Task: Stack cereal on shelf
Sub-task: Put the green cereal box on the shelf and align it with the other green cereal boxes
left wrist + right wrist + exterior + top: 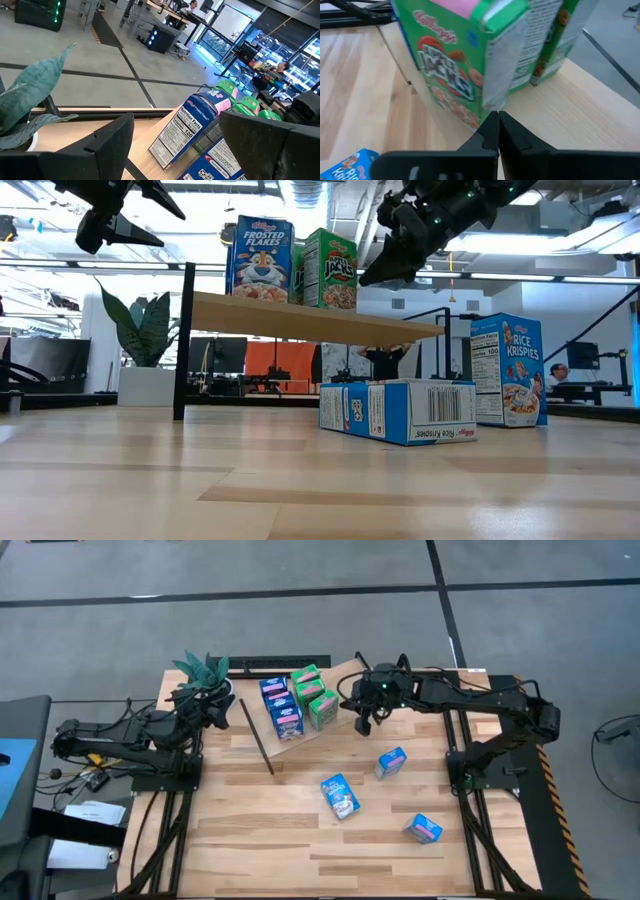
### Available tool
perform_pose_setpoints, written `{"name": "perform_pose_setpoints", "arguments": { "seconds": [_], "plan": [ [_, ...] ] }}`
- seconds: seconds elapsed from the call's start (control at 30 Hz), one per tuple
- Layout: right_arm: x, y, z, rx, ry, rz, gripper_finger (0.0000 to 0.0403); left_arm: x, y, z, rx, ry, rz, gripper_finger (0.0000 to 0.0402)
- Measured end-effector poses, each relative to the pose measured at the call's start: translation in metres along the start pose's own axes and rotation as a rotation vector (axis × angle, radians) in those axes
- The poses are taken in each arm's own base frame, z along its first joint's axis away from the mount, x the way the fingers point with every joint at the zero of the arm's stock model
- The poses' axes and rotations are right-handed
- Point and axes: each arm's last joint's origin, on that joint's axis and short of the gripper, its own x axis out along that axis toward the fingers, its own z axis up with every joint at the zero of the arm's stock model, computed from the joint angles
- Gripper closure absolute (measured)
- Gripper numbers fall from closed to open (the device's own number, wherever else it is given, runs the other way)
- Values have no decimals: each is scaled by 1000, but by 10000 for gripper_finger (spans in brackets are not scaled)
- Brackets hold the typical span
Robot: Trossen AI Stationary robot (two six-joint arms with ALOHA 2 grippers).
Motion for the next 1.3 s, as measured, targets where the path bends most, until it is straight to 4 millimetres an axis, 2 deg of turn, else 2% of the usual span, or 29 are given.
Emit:
{"name": "perform_pose_setpoints", "arguments": {
  "seconds": [1.3],
  "plan": [
    [0,7,8,-76,-86,93,378,0,0,0,-7,-3,4,119]
  ]
}}
